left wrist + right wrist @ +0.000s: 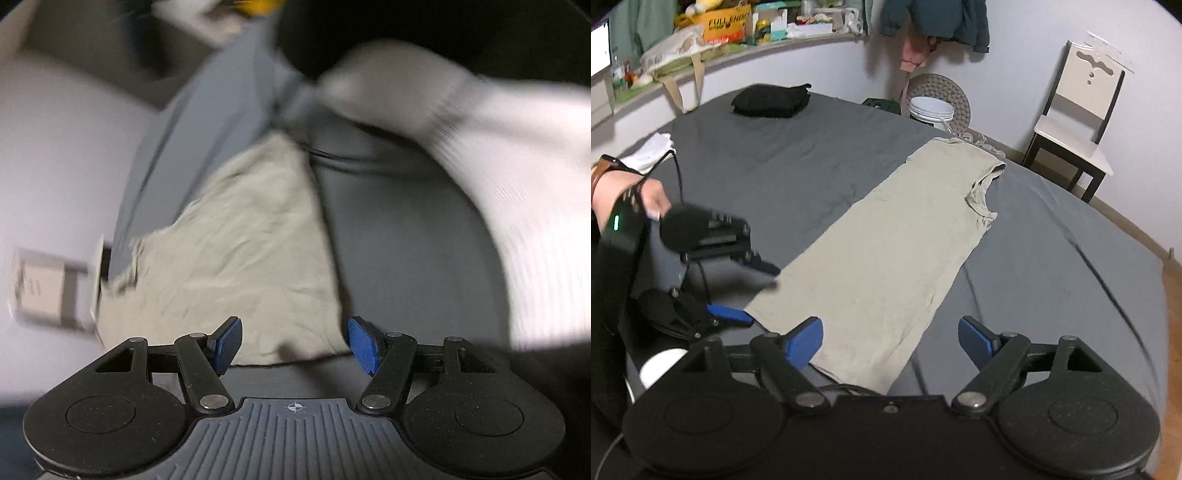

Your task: Fold clothes

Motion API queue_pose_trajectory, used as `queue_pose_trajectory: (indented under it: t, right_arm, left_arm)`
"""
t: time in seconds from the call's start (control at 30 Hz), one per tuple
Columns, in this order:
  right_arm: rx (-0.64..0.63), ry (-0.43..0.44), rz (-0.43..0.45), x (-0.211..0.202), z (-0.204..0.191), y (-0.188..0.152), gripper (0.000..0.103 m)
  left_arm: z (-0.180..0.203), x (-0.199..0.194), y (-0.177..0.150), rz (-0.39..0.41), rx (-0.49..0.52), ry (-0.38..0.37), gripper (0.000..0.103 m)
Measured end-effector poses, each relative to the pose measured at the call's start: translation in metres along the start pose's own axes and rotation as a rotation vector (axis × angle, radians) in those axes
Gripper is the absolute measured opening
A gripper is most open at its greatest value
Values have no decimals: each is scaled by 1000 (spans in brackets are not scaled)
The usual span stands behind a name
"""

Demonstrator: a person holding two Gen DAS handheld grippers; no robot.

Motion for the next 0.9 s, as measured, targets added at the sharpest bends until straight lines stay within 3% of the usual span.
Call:
queue_pose_trajectory:
  t: [0.07,0.23,0.43,0.57,0.7,0.77,0.9]
  right_arm:
    - [10,8,5,-5,-2,-7,81]
    - [60,29,14,-11,-6,-17,84]
    - [108,51,30,-14,-10,-27,85]
    - [133,57,31,-15,-11,-31,85]
    - [179,76,27,-16,-11,-31,86]
    - [188,79,25,-16,-12,-32,86]
    - [151,74,25,-14,-20,-32,86]
  left_arm:
    - [11,0,2,-25,78,0,64]
    - [8,2,9,-55,60,-13,64]
    - [19,6,18,-81,79,77,63]
    - [28,9,19,-84,85,125,45]
    - [32,9,20,-88,59,150,35]
    - [31,10,20,-93,46,160,22]
    - [19,3,18,-61,-39,145,12]
Point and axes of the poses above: each gripper's, at about its wrist camera, not at the fingertips, and x roughly the way its jaws point, z to its right, y to its top, the point moved 3 cm from there along x, roughly the way its jaws point, and after that the axes turned 7 degrees about -y, right-handed, at the moved point
